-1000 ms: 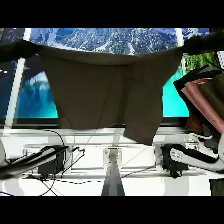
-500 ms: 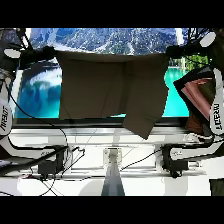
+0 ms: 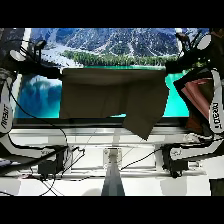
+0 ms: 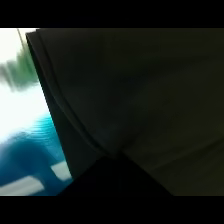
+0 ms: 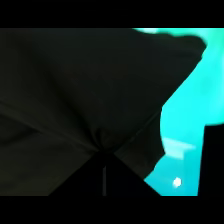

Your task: Fold the clothes and pants, and hang the long-sleeved shirts on hangers.

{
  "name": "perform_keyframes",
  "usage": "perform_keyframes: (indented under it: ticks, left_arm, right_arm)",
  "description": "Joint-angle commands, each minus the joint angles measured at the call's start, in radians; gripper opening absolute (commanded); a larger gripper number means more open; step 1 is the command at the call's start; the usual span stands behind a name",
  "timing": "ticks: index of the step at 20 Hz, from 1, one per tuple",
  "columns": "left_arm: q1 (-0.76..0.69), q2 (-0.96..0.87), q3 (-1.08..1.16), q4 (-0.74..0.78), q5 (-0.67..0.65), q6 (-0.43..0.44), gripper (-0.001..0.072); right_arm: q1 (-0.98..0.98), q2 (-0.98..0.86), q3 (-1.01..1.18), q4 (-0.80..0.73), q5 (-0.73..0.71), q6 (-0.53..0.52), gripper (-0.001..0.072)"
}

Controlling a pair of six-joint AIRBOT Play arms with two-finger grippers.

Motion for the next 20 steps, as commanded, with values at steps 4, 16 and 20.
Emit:
perform_keyframes:
  ticks: [4, 16, 20]
  left_arm:
    - [-0.002, -0.063, 0.000, 0.041, -0.115, -0.051, 0.0126]
    - [0.124, 0.258, 0.003, 0.051, -0.149, -0.097, 0.0683]
    - [0.163, 0.443, 0.003, 0.051, -0.151, -0.100, 0.0683]
  right_arm:
    - [-0.001, 0.000, -0.142, -0.014, 0.080, 0.001, 0.0130]
    - [-0.111, 0.159, -0.222, -0.144, 0.253, 0.007, 0.0400]
    - [-0.242, 0.367, -0.501, 0.016, 0.220, -0.001, 0.0252]
